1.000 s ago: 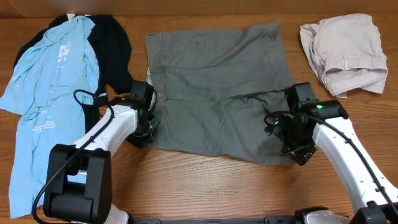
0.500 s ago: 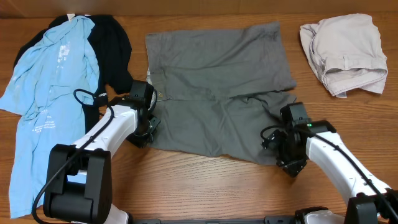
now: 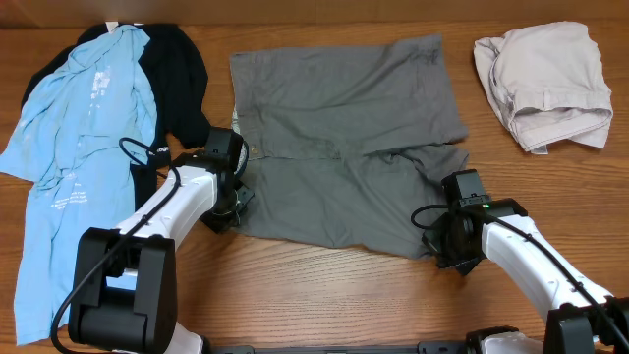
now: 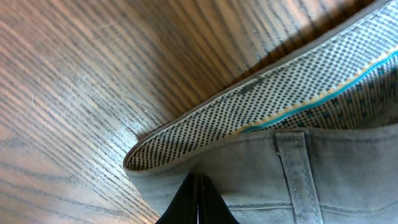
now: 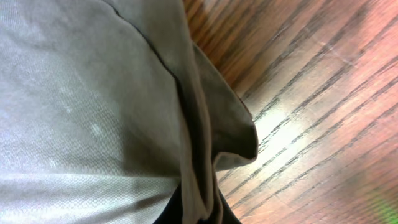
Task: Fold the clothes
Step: 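Lift the bottom hem with both grippers and fold it up onto the waistband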
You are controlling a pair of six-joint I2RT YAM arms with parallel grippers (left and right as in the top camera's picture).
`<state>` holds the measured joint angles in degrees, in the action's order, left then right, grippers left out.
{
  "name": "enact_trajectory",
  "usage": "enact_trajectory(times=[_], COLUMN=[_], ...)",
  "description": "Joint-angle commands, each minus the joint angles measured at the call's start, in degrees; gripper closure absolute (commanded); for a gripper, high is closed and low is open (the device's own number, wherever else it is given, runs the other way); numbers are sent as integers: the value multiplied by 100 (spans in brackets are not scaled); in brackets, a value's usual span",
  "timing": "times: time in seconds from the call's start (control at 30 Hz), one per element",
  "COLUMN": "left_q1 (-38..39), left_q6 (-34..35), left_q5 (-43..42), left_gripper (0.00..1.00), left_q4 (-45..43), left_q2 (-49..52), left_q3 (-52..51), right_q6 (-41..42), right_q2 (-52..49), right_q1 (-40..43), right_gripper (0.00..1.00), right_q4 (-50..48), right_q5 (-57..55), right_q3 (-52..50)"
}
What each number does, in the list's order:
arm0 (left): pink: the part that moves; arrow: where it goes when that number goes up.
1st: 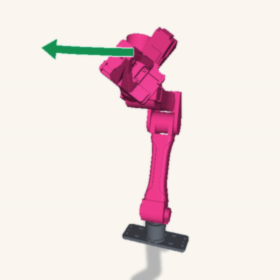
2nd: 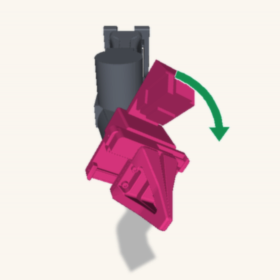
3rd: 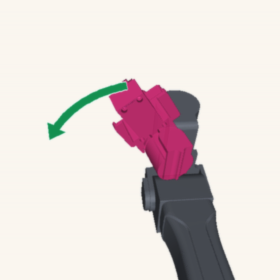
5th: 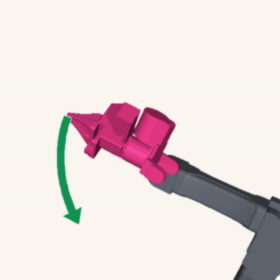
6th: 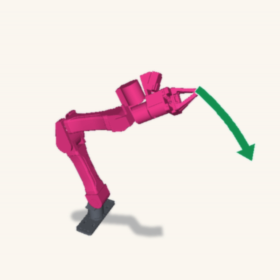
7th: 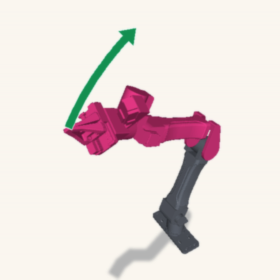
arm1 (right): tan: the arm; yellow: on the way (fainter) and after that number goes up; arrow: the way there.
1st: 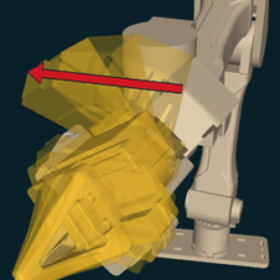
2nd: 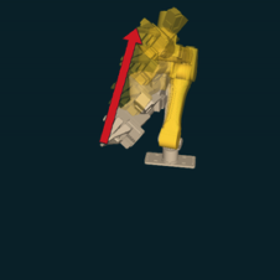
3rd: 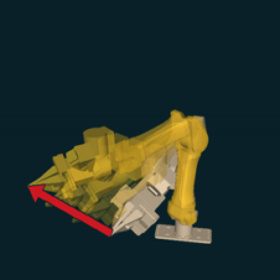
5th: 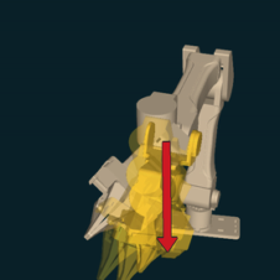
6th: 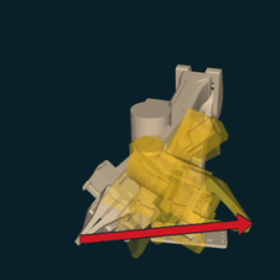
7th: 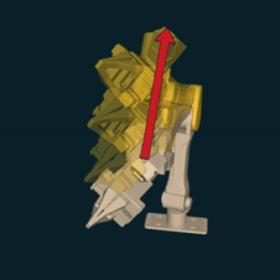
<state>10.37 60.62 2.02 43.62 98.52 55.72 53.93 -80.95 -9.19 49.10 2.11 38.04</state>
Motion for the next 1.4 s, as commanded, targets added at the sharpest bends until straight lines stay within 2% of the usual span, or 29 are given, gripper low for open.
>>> enact_trajectory(times=[0.0, 0.13, 0.33, 0.43, 0.63, 0.73, 0.83, 0.9, 1.0, 1.07, 1.1, 1.17, 1.23, 1.27, 1.37], left_q1=[-28, -70, -70, -70, -59, -57, -57, -52, 33, 44, 44, 48, 63, 68, 94], left_q6=[-710, -1150, -1624, -1740, -1735, -1733, -1711, -1808, -2264, -1803, -1257, -507, -129, -59, -61], left_q5=[98, 243, 313, 310, 72, -326, -793, -1121, -1231, -1139, -1056, -1049, -1060, -1064, -1207], left_gripper=[96, 96, 96, 96, 96, 78, 48, 45, 50, 69, 71, 64, 51, 40, 37], left_q4=[170, 975, 2061, 2245, 2459, 2450, 2275, 2070, 1652, 1467, 1429, 1416, 1392, 1322, 1215], left_q2=[-219, -826, -1716, -2026, -2218, -2100, -1867, -1738, -1464, -1224, -1069, -826, -595, -354, 72], left_q3=[138, 802, 1700, 1858, 1786, 1659, 1316, 1071, 669, 492, 446, 435, 435, 435, 435], right_q6=[-33, -337, -339, -452, -575, -575, -577, -577, -577, -577, -577, -577, -575, -577, -577], right_q2=[109, 520, 1167, 1453, 1670, 1567, 1460, 1425, 1368, 1351, 1351, 1351, 1351, 1351, 1351], right_q1=[-4, -7, -7, -7, -7, -7, -7, -7, -7, -7, -7, -7, -7, -7, -7], right_gripper=[96, 96, 96, 96, 96, 96, 96, 96, 96, 96, 96, 96, 96, 96, 95], right_q4=[256, 1198, 2496, 2789, 2586, 2579, 2529, 2496, 2481, 2472, 2472, 2476, 2479, 2479, 2479], right_q5=[-170, -328, -686, -807, -800, -802, -804, -804, -804, -807, -809, -807, -807, -809, -809], right_q3=[251, 1130, 2404, 2782, 2824, 2747, 2647, 2629, 2629, 2629, 2629, 2629, 2629, 2629, 2629])
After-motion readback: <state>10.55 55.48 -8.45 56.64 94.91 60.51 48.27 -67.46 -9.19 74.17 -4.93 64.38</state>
